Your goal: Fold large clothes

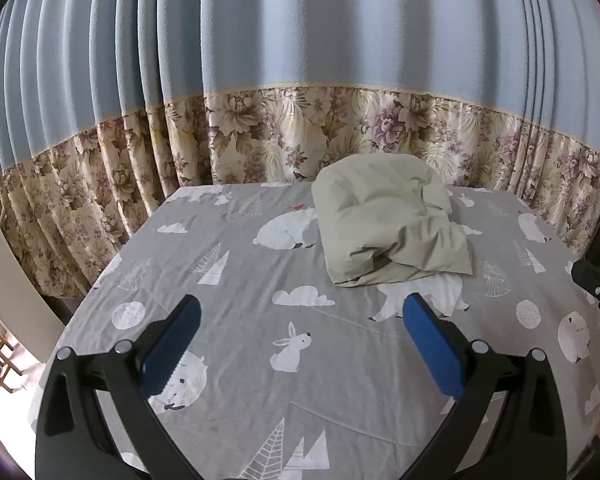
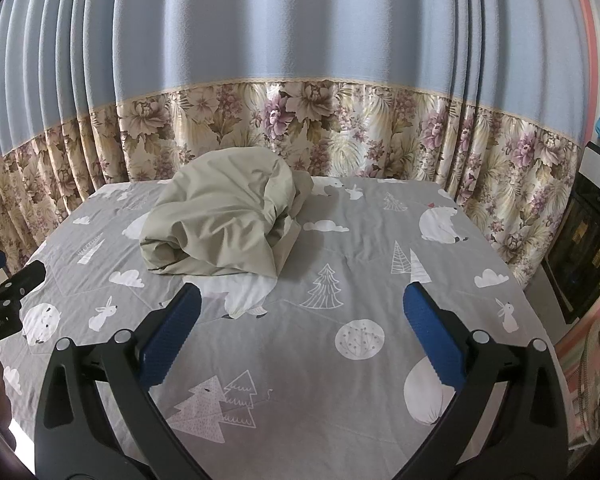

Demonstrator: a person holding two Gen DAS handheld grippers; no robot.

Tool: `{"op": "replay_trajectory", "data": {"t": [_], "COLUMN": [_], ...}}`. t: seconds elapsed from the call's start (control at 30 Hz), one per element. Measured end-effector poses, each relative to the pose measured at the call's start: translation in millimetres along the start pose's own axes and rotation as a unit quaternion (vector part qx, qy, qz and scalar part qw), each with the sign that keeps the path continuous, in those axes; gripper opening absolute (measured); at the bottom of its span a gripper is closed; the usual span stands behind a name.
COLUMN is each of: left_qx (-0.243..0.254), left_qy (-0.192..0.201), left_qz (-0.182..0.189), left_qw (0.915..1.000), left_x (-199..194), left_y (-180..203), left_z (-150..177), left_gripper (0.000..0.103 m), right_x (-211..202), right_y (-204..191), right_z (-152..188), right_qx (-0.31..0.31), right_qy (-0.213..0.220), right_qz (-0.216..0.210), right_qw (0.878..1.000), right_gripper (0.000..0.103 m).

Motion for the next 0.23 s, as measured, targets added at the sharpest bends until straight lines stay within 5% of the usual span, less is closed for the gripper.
{"op": "replay_trajectory", "data": {"t": [0.23], "left_qx": [-0.015], "left_qy": [-0.016], "left_qz": [0.017], "left_qw": [0.9996], "left_x": [4.1], "left_y": [2.0], "left_z": [3.3], "left_gripper": [0.101], "right_x": [0.1], "right_y": [0.9], "right_z": [0.0], "right_qx": [-0.002], "right_qy": [0.0], "right_qz": [0.0], "right_qw": [1.0], "right_gripper": [0.1]}}
Point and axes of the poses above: each gripper's, at about its wrist camera, not at the fingertips, and x roughly the way its jaws point, y to its right, z to its underside, the point moved 8 cm from there along x, roughly the way its jaws point, and after that the axes turned 10 degrees about x, right-handed, at the moved point
